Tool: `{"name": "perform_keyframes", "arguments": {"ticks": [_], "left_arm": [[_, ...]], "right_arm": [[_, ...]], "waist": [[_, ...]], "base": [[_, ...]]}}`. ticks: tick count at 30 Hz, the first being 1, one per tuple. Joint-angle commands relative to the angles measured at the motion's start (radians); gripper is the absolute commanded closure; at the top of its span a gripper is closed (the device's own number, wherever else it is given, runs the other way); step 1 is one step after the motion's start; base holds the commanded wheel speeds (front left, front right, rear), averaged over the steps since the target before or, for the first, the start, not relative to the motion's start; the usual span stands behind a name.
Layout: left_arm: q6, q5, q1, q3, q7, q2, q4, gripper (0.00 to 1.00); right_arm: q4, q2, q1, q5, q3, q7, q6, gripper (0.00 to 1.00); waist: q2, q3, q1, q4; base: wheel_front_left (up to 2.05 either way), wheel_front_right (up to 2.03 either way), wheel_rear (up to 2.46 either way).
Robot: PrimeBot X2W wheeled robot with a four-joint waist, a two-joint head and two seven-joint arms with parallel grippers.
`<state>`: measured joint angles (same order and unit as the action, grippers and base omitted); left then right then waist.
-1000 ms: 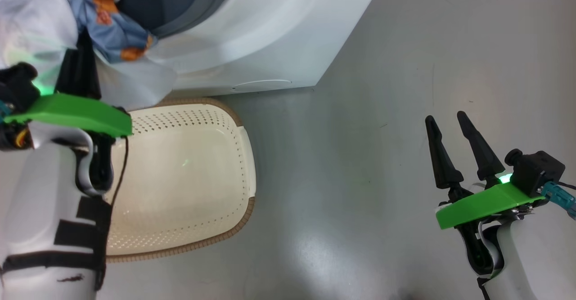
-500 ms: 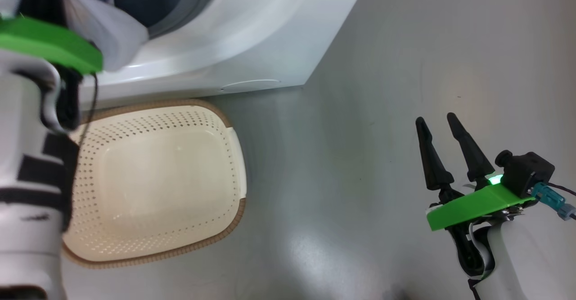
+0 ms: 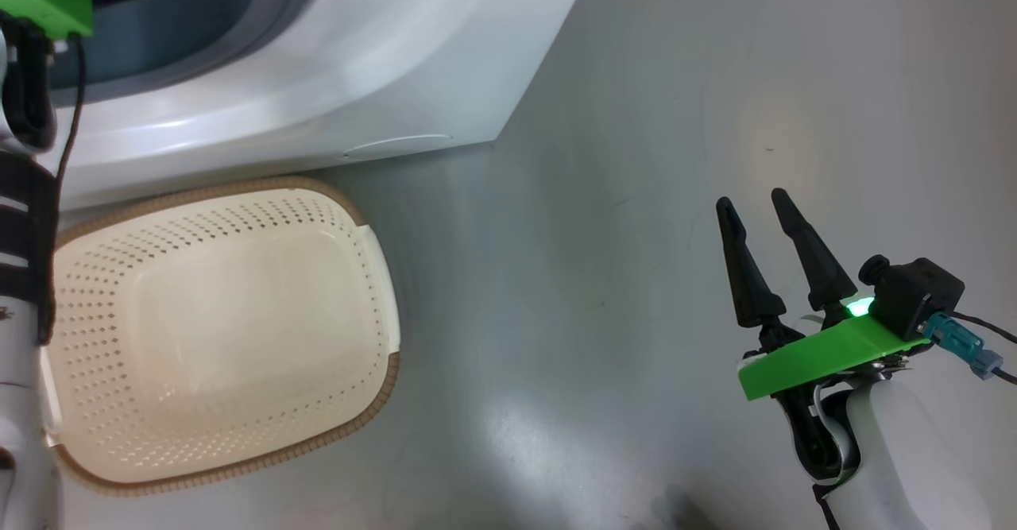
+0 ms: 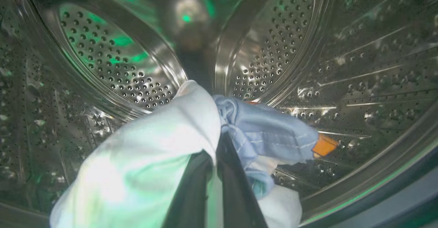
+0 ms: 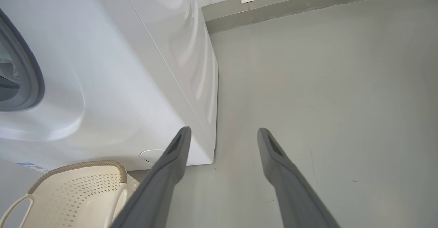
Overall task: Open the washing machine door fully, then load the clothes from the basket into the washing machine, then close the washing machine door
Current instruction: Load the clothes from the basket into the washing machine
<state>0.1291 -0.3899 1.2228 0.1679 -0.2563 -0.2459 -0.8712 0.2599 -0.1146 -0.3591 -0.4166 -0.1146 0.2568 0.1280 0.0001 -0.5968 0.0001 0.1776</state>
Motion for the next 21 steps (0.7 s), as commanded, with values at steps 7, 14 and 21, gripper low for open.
{"name": "perform_keyframes", "arguments": {"ticks": [7,14,21], "left_arm": [[0.002,-0.007,0.023,0.009,-0.006,-0.042,-0.036,0.0],[0.002,-0.04,0.035,0.044,-0.006,-0.045,-0.063,0.0],[0.002,-0.077,-0.022,0.028,-0.006,-0.03,-0.015,0.0]], "right_arm": [[-0.021,0.009,-0.003,-0.007,-0.016,0.005,0.003,0.0],[-0.018,0.011,-0.012,-0.005,-0.014,0.005,0.003,0.0],[-0.018,0.001,-0.007,-0.002,-0.004,0.005,0.003,0.0]], "waist": [[-0.0001,-0.014,-0.0001,0.005],[-0.0001,-0.015,-0.0001,-0.008],[-0.0001,0.003,-0.0001,-0.032]], "base": [[0.0,0.0,0.0],[0.0,0.0,0.0],[0.0,0.0,0.0]]}}
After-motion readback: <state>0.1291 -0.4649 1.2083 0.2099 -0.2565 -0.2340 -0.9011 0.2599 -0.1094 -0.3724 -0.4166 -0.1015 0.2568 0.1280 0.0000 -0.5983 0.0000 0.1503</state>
